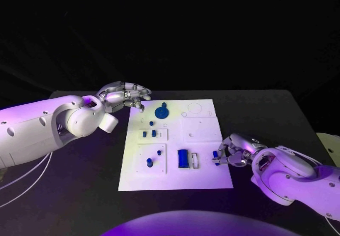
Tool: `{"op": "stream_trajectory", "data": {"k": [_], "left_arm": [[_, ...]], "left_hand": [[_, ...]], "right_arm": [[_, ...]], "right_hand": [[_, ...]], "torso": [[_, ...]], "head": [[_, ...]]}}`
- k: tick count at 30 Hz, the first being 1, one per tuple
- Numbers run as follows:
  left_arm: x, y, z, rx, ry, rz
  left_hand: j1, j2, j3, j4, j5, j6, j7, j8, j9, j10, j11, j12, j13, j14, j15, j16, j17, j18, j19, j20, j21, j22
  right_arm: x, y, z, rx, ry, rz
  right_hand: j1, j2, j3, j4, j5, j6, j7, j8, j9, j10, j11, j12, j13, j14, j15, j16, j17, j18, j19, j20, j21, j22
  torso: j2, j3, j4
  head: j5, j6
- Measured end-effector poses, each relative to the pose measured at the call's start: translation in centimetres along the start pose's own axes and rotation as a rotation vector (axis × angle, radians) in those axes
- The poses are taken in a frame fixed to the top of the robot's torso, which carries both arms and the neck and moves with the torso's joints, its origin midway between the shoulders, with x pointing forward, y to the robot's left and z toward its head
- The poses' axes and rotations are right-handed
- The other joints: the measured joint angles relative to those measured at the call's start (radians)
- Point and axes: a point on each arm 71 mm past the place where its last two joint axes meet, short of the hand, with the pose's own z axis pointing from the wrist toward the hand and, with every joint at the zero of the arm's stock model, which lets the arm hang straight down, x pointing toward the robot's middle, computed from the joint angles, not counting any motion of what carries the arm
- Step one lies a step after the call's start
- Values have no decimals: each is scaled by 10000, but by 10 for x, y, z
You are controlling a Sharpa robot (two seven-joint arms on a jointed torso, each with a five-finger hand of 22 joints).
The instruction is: Assemble the parts on the task board
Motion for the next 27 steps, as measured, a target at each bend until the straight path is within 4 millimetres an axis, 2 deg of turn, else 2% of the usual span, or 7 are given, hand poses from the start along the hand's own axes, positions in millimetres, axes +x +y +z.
{"op": "stream_trajectory", "data": {"k": [12,14,18,20,22,25,27], "left_arm": [[0,0,-1,-19,-3,-1],[0,0,-1,-23,-4,-1],[0,0,-1,-32,-1,-1],[0,0,-1,-36,1,-2],[0,0,-1,-41,2,-2],[0,0,-1,-50,3,-2],[0,0,-1,-54,4,-3]], "left_hand": [[0,0,-28,28,0,-37,-37,0,-1,0,0,0,0,0,0,0,1,1,0,0,0,1],[0,0,-28,28,0,-37,-37,-1,-1,0,0,0,0,0,0,0,0,0,0,0,0,1],[0,0,-28,28,0,-37,-37,-1,-2,0,0,0,0,0,0,0,1,0,0,0,0,1],[0,0,-28,28,0,-37,-37,-1,-2,0,0,0,0,0,0,0,1,0,0,0,0,1],[0,0,-28,28,0,-37,-37,-1,-2,0,0,0,0,0,0,0,1,0,0,0,0,1],[0,0,-28,28,0,-37,-37,-1,-3,0,0,0,0,0,0,0,1,1,0,0,0,1],[0,0,-28,28,0,-37,-37,-1,-2,0,0,0,0,0,0,0,2,0,0,0,0,1]], "right_arm": [[1,4,7,-305,-128,-794],[2,6,7,-376,-162,-872],[2,9,6,-506,-199,-939],[3,10,5,-543,-213,-930],[3,11,4,-591,-237,-885],[4,10,1,-556,-271,-777],[5,11,-1,-534,-242,-658]], "right_hand": [[722,89,100,-10,61,167,-90,-60,79,-1,0,3,37,0,0,0,0,0,0,0,0,-1],[988,128,285,-9,206,205,-128,-184,79,-1,1,31,47,0,0,0,0,0,0,0,0,-2],[1317,54,1022,16,-103,331,-184,-388,72,38,-38,32,49,-34,-37,0,0,0,3,-77,0,-2],[1435,-63,2114,72,-664,335,-188,-494,40,34,-100,-17,-23,2,-77,0,0,0,33,-107,48,-2],[1444,-401,3604,581,-1146,348,-167,-566,61,73,-148,-9,-53,18,-98,0,0,1,42,-115,125,-2],[842,-1026,5454,910,-1142,346,-167,-537,327,62,-164,27,3,17,-97,0,0,1,41,-115,153,-3],[443,-1276,5939,872,-1014,346,-167,-418,342,72,-179,48,5,17,-97,0,0,0,41,-115,206,-3]], "torso": [[-10,3,-3],[-12,3,-6],[-12,3,-8],[-12,3,-8],[-12,3,-8],[-12,3,-9],[-12,3,-9]], "head": [[48,-15],[54,-9],[57,3],[57,10],[57,13],[49,14],[42,15]]}}
